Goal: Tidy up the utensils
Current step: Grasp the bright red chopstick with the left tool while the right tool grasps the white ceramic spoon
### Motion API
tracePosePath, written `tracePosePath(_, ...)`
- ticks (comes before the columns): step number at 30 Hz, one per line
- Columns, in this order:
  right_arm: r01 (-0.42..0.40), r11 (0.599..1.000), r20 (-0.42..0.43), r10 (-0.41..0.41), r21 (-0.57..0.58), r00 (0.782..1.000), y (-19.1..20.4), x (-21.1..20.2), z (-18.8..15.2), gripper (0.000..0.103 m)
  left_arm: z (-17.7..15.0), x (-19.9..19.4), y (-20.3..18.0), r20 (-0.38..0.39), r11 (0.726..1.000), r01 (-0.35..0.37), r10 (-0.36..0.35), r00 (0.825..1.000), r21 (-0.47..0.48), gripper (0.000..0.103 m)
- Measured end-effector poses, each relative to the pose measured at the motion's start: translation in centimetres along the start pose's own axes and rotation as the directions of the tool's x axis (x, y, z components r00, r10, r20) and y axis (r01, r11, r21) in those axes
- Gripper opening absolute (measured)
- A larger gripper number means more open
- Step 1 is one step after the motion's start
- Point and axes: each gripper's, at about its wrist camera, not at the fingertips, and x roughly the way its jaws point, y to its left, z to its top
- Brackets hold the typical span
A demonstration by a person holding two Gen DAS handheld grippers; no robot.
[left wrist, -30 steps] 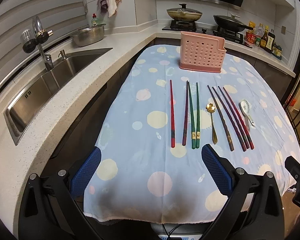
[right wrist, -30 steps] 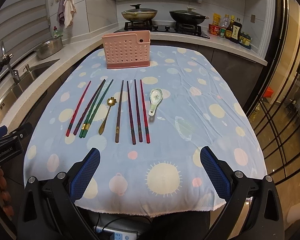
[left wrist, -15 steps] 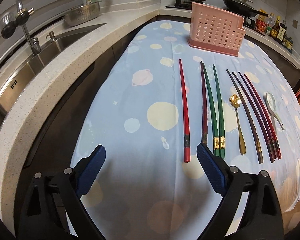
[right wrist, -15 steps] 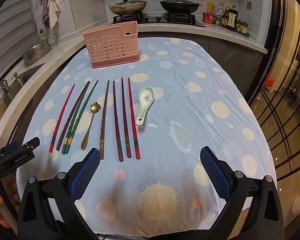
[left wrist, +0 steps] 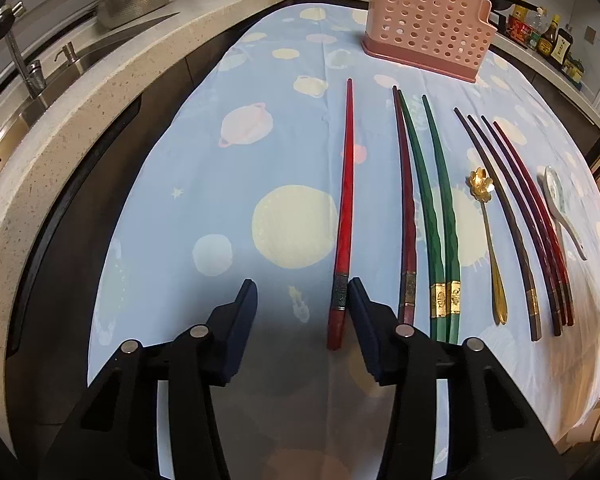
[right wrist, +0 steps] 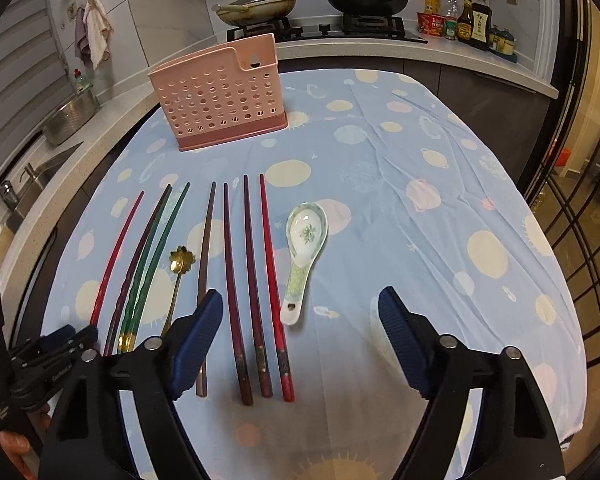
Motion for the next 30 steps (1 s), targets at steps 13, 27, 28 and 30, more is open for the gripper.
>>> tracePosePath(13, -0.094, 0.985, -0.103, 0.110, 0.144, 0.989, -2.4, 6.2, 0.6, 0.015, 0.1, 0.2, -0.3, 0.004, 1.000, -0.010, 0.010, 1.000, 0.014, 0.035)
tracePosePath(27, -0.120, 0.983, -0.120, 0.137, 0.142, 0.983, -1.8, 7.0, -0.5, 0.015, -0.1, 0.1, -0.3, 0.017, 1.000, -0.011, 0.011, 1.000, 0.012, 0.035)
tracePosePath(28, -0.115, 0.985, -0.119, 0.130, 0.129, 0.984, -1.6, 6.9, -0.6, 0.015, 0.0, 0.1, -0.3, 0.017, 1.000, -0.009, 0.009, 1.000, 0.010, 0.035)
tracePosePath(30, -0.103, 0.989, -0.114, 0.115, 0.104, 0.987, -1.2, 6.8, -0.8, 0.015, 0.0, 0.1, -0.3, 0.018, 1.000, -0.007, 0.007, 1.000, 0.009, 0.035)
